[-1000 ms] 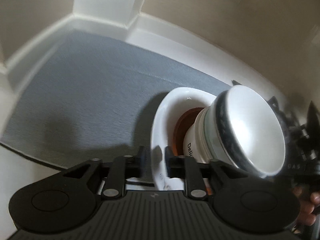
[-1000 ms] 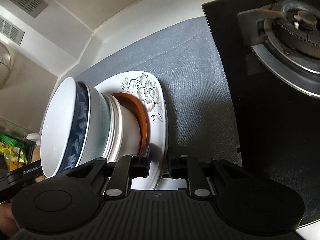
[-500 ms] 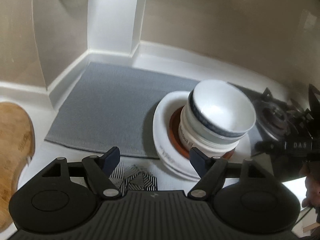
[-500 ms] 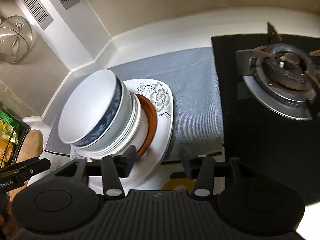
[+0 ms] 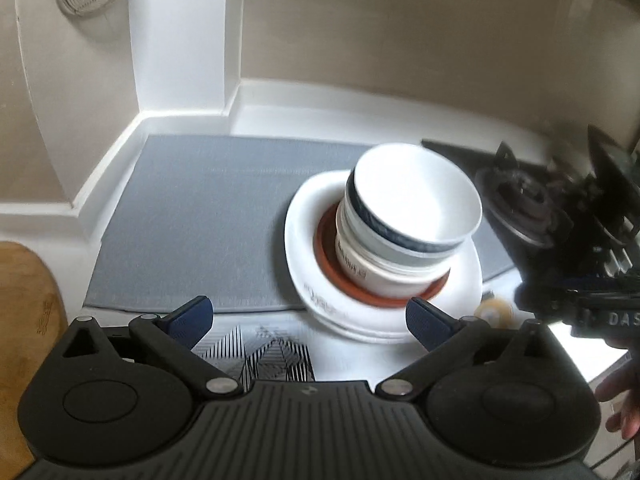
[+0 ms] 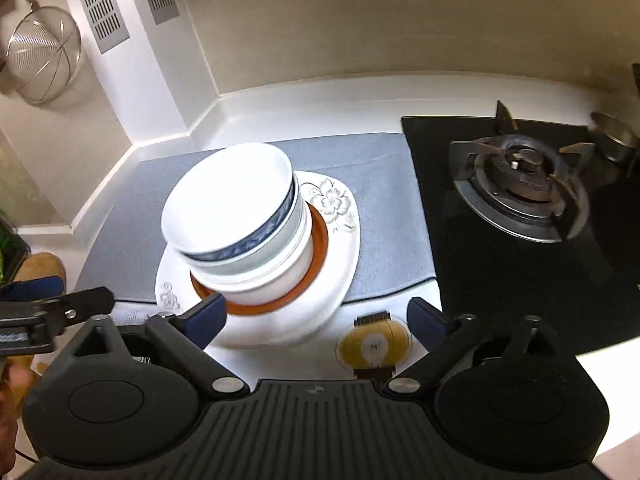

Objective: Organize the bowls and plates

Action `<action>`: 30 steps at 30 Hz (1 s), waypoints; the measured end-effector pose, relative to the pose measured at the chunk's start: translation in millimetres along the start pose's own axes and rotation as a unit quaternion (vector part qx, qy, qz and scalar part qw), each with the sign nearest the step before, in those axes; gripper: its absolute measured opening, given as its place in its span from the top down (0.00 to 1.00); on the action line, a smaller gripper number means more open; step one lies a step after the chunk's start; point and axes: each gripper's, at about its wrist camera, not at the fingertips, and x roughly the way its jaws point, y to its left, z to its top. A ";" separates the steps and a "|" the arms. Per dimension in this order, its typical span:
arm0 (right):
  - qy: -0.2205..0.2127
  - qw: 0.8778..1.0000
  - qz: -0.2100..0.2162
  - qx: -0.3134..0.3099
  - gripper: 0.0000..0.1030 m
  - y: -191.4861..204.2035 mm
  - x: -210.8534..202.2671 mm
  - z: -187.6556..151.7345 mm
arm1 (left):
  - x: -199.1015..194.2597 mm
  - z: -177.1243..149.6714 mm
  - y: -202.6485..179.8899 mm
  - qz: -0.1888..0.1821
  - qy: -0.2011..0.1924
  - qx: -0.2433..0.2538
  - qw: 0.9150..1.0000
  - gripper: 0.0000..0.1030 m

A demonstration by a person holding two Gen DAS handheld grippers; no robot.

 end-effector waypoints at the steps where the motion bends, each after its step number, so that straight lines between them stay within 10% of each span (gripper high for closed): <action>1: 0.002 1.000 -0.008 0.003 0.03 0.8 -3.6 -2.1 | -1.3 0.0 -0.1 -0.002 0.006 -0.003 1.000 0.00; 30: 0.015 0.999 -0.038 0.026 0.01 40.8 -27.9 -11.2 | -11.6 -8.4 -5.4 0.001 0.044 0.024 0.999 0.00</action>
